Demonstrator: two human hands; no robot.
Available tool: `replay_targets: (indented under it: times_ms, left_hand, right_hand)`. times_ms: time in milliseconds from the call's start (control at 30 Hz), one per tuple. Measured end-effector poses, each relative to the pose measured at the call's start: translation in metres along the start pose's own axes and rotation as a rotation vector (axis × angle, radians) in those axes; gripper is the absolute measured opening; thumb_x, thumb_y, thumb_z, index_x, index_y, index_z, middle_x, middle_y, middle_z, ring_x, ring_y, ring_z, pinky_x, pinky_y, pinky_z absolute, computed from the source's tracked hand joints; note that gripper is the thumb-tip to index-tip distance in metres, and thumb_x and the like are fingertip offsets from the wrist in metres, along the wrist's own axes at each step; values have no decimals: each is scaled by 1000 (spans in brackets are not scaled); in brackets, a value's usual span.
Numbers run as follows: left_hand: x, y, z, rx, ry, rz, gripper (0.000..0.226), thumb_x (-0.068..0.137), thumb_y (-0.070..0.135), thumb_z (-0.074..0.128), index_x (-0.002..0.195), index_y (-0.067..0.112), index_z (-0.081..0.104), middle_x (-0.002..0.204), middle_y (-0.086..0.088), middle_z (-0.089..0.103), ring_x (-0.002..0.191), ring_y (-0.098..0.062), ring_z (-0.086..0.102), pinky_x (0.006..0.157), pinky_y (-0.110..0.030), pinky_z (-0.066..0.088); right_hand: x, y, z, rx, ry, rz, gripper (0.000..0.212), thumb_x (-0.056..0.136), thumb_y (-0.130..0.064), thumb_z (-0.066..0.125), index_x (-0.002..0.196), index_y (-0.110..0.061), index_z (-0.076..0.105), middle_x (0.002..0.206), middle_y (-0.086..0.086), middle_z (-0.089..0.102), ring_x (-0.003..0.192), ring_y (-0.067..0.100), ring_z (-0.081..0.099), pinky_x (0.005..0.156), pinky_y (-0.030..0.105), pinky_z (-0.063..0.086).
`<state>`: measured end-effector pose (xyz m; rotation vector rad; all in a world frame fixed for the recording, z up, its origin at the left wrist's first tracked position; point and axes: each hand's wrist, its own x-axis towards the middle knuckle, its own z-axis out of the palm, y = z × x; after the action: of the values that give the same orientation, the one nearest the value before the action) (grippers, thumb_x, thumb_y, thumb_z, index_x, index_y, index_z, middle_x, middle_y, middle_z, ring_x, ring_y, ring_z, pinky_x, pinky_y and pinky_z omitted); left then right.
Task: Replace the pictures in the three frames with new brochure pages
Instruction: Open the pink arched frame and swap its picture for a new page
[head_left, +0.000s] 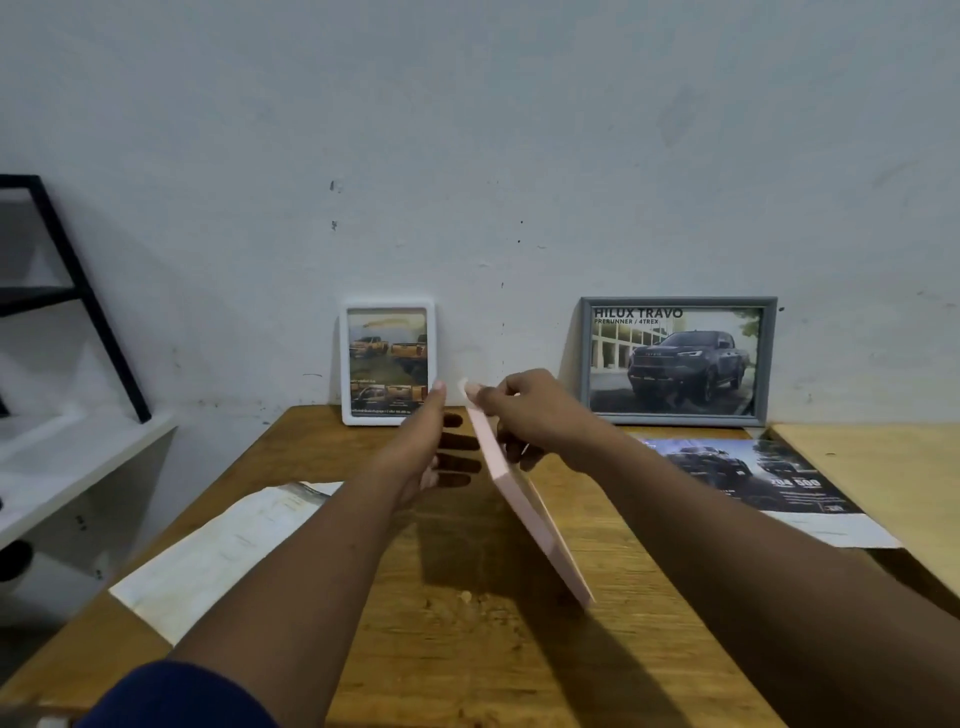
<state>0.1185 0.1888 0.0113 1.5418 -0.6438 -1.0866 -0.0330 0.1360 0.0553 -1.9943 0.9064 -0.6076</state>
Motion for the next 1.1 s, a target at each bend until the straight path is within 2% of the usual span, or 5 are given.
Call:
replay_targets:
  times_ms: [300,400,633,867,1100]
  left_hand:
    - [5,-36,-41,669,116,-51,45,106,38,46,139,8,52,121,-8,63,97,-22,62,80,-33,51]
    - [19,-58,-46,838,86,26,32,104,35,49,121,11,62,110,-7,65,87,-20,62,68,-31,50]
    - [29,-74,-41,1090,185,199,25,102,33,49,91,18,66,90,-3,67,84,-20,64,79,-39,55]
    - [43,-92,-45,1089,190,417,40,106,39,43,143,28,54,144,1,55,132,-20,47,108,-45,44]
    - [48,-106,-46,1136,249,476,47,107,48,27,146,35,51,141,9,52,128,-18,42,103,-45,43]
  right_hand:
    - [15,77,41,-420,-28,46,34,96,-46,57,121,-24,62,125,2,58,112,20,53,91,38,49]
    - [13,99,44,-592,-52,31,42,97,-48,53,133,-27,55,141,3,48,130,25,40,106,47,40]
    - [28,116,48,-772,-38,-8,52,97,-56,46,141,-29,46,145,4,43,134,27,35,108,49,34]
    - [59,117,56,-799,-79,-36,54,96,-62,41,142,-35,44,142,5,40,130,27,34,106,47,34]
    - [84,123,65,-796,-62,-70,54,90,-70,43,129,-34,50,135,3,45,126,24,37,101,45,36]
